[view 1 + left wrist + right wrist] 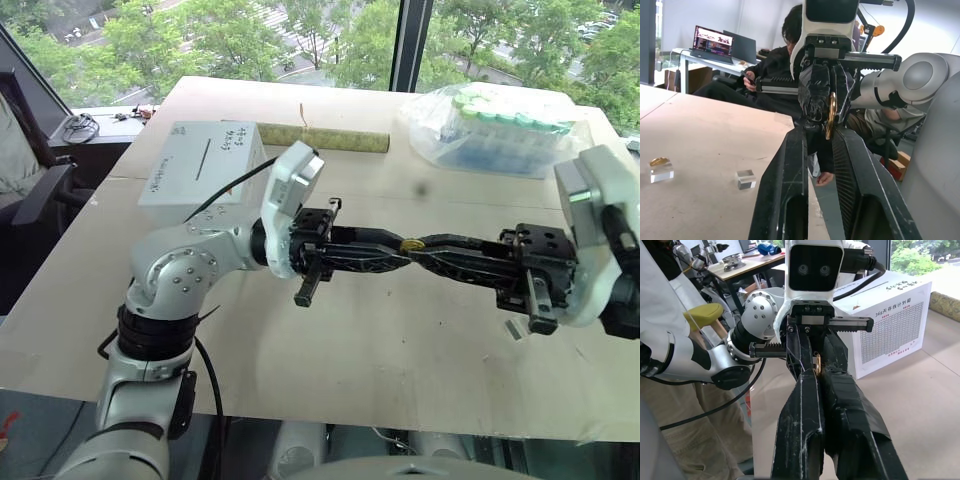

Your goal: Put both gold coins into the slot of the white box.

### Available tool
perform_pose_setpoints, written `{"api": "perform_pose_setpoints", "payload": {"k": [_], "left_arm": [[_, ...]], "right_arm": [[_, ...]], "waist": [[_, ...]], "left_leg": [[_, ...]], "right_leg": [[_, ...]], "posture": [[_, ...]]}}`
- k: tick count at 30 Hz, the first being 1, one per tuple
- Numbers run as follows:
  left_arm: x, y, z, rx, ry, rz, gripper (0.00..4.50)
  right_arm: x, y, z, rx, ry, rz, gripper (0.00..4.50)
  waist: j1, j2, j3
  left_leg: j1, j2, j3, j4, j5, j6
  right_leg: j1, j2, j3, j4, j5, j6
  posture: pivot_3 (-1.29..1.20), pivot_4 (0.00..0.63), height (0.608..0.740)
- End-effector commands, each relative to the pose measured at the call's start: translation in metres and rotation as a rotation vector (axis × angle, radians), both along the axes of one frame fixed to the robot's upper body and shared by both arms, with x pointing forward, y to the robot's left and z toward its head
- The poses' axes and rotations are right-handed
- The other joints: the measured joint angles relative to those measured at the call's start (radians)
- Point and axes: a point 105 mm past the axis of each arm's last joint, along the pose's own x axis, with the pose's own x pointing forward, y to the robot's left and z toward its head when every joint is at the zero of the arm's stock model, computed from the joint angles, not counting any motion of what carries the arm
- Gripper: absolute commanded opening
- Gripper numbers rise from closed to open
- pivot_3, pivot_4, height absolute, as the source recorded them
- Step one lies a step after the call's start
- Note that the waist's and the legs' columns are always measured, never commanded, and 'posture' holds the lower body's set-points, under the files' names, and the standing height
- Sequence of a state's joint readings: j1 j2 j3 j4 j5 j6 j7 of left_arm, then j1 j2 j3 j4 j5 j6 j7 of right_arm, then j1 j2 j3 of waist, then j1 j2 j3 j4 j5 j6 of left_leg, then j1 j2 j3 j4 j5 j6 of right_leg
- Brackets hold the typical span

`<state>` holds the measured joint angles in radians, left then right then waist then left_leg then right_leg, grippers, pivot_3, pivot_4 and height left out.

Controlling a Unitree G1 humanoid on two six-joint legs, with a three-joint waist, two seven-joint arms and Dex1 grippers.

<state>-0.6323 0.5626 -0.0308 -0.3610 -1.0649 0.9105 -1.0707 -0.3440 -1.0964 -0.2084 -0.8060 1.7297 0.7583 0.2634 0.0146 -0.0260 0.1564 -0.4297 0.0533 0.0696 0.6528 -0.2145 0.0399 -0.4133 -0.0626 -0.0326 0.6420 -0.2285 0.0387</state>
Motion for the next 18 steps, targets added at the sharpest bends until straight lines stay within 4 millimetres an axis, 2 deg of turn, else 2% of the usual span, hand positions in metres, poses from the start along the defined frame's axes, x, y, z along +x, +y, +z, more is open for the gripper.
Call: {"api": "perform_pose_setpoints", "payload": {"k": [1,7,9,10,18], "left_arm": [[-0.0020,0.0004,0.0098,-0.024,-0.026,-0.007,0.76],[-0.0019,-0.0005,0.0105,-0.029,-0.020,-0.009,0.76],[-0.0023,-0.0011,0.0108,-0.031,-0.017,-0.012,0.17],[-0.0023,-0.0012,0.0110,-0.033,-0.015,-0.013,0.05],[-0.0021,-0.0017,0.0118,-0.042,-0.003,-0.012,0.05]], "right_arm": [[-0.0038,0.0008,0.0046,0.000,-0.030,0.013,0.00],[-0.0045,0.0005,0.0036,-0.002,-0.032,0.012,0.00],[-0.0051,0.0007,0.0032,-0.002,-0.032,0.013,0.00],[-0.0055,0.0009,0.0029,-0.001,-0.031,0.014,0.00],[-0.0069,0.0004,0.0013,-0.004,-0.026,0.020,0.00]], "waist": [[0.000,0.000,0.000],[0.000,0.000,0.000],[0.000,0.000,0.000],[0.000,0.000,0.000],[0.000,0.000,0.000]], "left_leg": [[0.000,0.000,0.000,0.000,0.000,0.000],[0.000,0.000,0.000,0.000,0.000,0.000],[0.000,0.000,0.000,0.000,0.000,0.000],[0.000,0.000,0.000,0.000,0.000,0.000],[0.000,0.000,0.000,0.000,0.000,0.000]], "right_leg": [[0.000,0.000,0.000,0.000,0.000,0.000],[0.000,0.000,0.000,0.000,0.000,0.000],[0.000,0.000,0.000,0.000,0.000,0.000],[0.000,0.000,0.000,0.000,0.000,0.000],[0.000,0.000,0.000,0.000,0.000,0.000]], "posture": [[0.00,0.150,0.740],[0.00,0.150,0.740],[0.00,0.150,0.740],[0.00,0.150,0.740],[0.00,0.150,0.740]]}}
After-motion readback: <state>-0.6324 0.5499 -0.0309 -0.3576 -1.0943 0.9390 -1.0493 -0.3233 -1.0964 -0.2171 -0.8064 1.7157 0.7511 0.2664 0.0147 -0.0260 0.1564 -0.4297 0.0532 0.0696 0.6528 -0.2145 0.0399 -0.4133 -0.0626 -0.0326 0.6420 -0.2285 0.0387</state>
